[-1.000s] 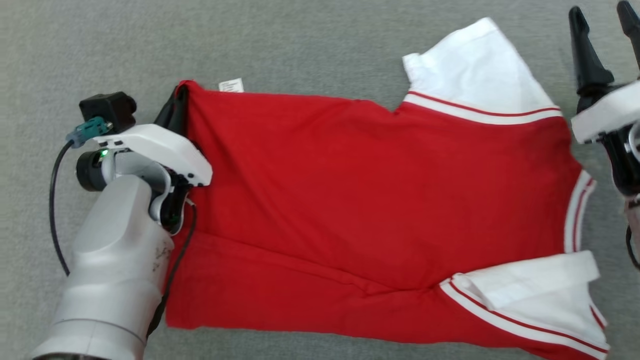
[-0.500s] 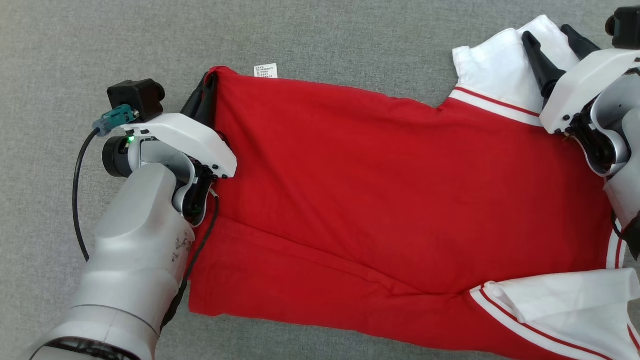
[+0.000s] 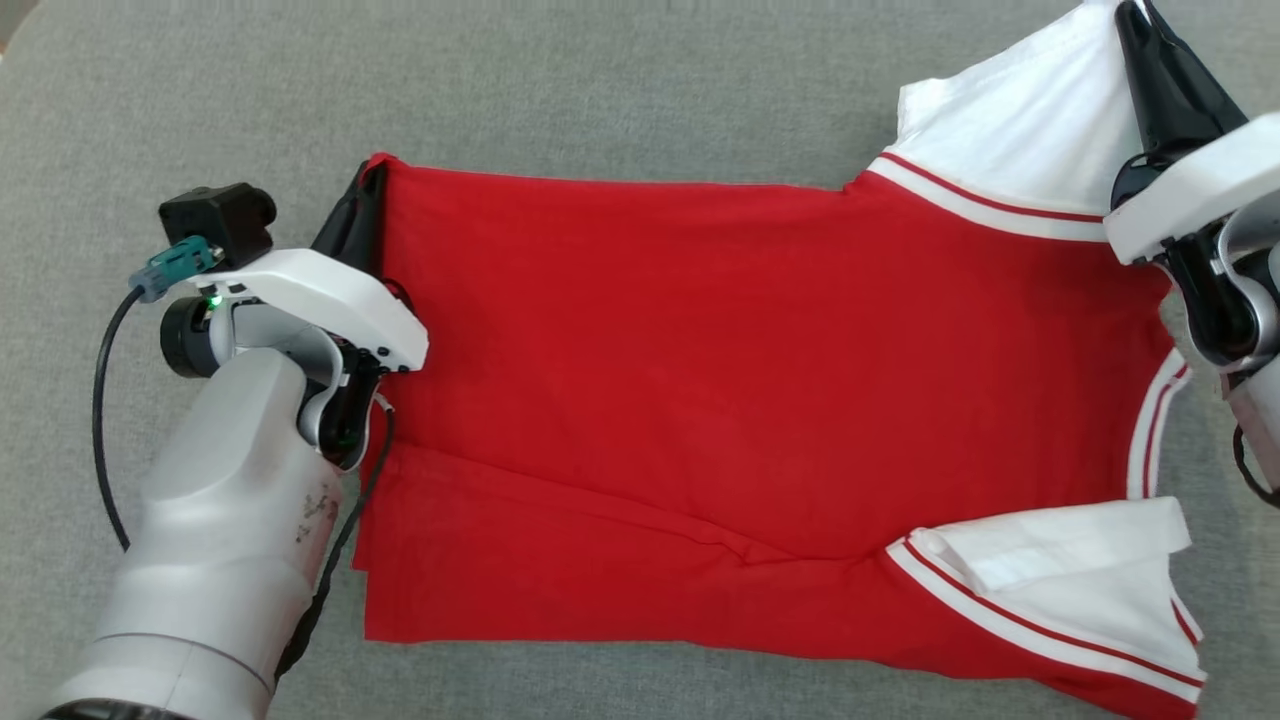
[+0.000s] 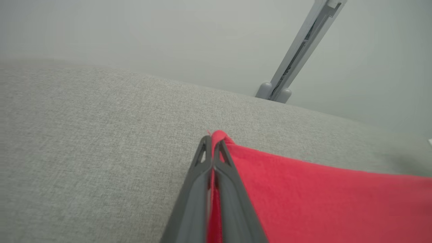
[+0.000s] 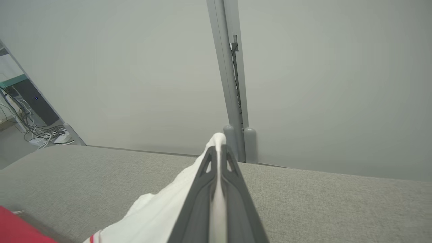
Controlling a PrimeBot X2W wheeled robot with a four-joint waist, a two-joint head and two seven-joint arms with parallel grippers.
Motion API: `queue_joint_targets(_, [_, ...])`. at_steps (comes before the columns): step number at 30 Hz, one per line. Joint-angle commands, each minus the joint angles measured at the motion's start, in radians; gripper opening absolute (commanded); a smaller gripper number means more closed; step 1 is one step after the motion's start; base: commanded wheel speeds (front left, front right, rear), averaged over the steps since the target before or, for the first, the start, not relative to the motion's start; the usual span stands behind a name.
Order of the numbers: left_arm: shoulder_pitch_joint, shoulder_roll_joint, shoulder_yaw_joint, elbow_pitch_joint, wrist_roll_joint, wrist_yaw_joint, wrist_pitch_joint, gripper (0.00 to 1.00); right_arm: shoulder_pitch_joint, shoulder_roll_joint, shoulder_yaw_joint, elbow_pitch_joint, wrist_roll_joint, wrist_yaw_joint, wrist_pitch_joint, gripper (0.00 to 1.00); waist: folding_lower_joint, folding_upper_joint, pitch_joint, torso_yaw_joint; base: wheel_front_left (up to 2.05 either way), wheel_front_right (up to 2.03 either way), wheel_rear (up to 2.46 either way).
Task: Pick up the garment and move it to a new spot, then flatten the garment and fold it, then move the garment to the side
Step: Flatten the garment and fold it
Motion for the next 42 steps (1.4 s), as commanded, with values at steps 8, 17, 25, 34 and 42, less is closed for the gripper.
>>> queue_joint_targets(8, [0.084, 0.065, 0.008, -0.061, -0.039, 0.0, -0.006, 0.0, 0.15, -0.016, 0.008, -0.145, 0.038, 0.0, -0.052, 0.0, 0.0, 0.0, -0.064, -0.059, 0.0, 0.0, 0.0])
queue_joint_targets(17, [0.307, 0.11, 0.049, -0.25, -0.099, 0.012, -0.003, 0.0, 0.514, -0.002, -0.048, -0.347, 0.066, 0.0, -0.047, 0.0, 0.0, 0.0, -0.126, -0.092, 0.0, 0.0, 0.0])
queue_joint_targets(25, [0.505, 0.155, 0.08, -0.418, -0.157, 0.06, 0.053, 0.0, 0.776, 0.061, -0.165, -0.486, 0.04, 0.0, 0.008, 0.0, 0.0, 0.0, -0.159, -0.124, 0.0, 0.0, 0.0])
queue_joint_targets(34, [0.701, 0.186, 0.094, -0.609, -0.209, 0.134, 0.122, 0.0, 0.915, 0.131, -0.268, -0.565, -0.034, 0.0, 0.092, 0.87, 0.0, 0.0, -0.192, -0.148, 0.0, 0.0, 0.0])
queue_joint_targets(42, [0.817, 0.218, 0.116, -0.757, -0.167, 0.243, 0.09, 1.0, 0.959, 0.17, -0.364, -0.633, -0.179, 0.0, 0.052, 1.0, 0.0, 0.0, -0.202, -0.15, 0.0, 0.0, 0.0])
